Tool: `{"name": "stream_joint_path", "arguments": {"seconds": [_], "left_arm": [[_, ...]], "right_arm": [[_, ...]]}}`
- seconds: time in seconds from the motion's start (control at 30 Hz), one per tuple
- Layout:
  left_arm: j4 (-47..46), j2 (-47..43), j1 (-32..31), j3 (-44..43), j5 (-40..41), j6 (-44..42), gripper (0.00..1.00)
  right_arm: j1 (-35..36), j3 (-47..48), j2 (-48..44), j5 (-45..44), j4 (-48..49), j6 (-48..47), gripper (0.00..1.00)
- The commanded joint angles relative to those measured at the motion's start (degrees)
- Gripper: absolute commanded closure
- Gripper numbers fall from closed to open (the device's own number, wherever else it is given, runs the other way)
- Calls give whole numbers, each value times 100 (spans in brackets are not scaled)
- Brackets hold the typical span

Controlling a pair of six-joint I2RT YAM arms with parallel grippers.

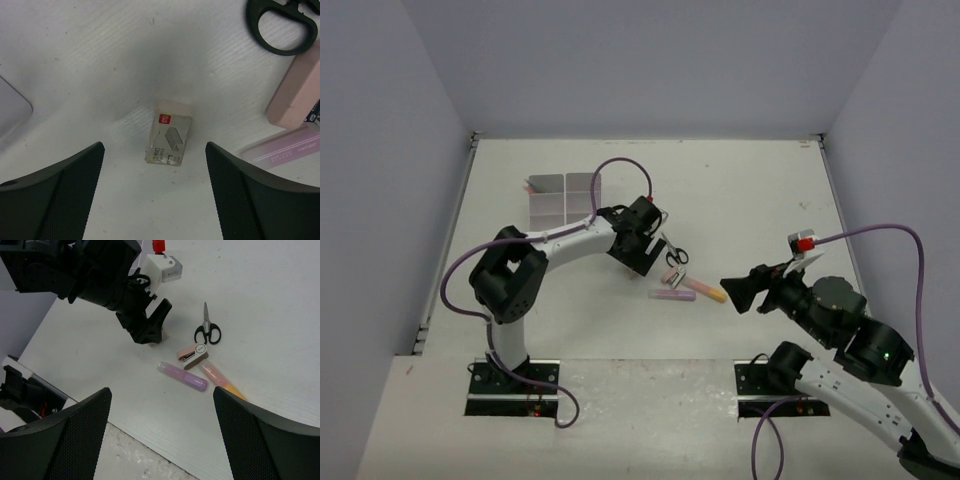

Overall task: Sort the stationery into containers
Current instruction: Pick up the stationery from the center of the board.

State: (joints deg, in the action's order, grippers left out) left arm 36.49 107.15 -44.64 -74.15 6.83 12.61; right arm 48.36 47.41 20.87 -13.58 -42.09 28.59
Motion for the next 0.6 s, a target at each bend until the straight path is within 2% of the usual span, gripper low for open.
{"name": "stream_joint_path", "arguments": {"seconds": [0.0, 0.13, 0.33, 0.47, 0.5, 0.57], "left_arm": [[-300, 166, 87, -72, -656, -347, 19], [-295, 350, 92, -112, -656, -338, 40], [-257, 407, 87, 61, -656, -299, 43], [-149, 412, 69, 27, -529, -178, 83], [-61, 363, 36, -17, -435, -123, 90], [52, 156, -32, -142, -184, -25, 96]], "right_arm": [[7, -83, 287, 307, 389, -159, 14], [7, -59, 420, 380, 464, -222, 14], [7, 4, 430, 364, 444, -284, 14], [-2, -33, 391, 377, 488, -284, 14], [-2, -38, 391, 382, 482, -284, 14], [4, -41, 389, 371, 465, -304, 14]]}}
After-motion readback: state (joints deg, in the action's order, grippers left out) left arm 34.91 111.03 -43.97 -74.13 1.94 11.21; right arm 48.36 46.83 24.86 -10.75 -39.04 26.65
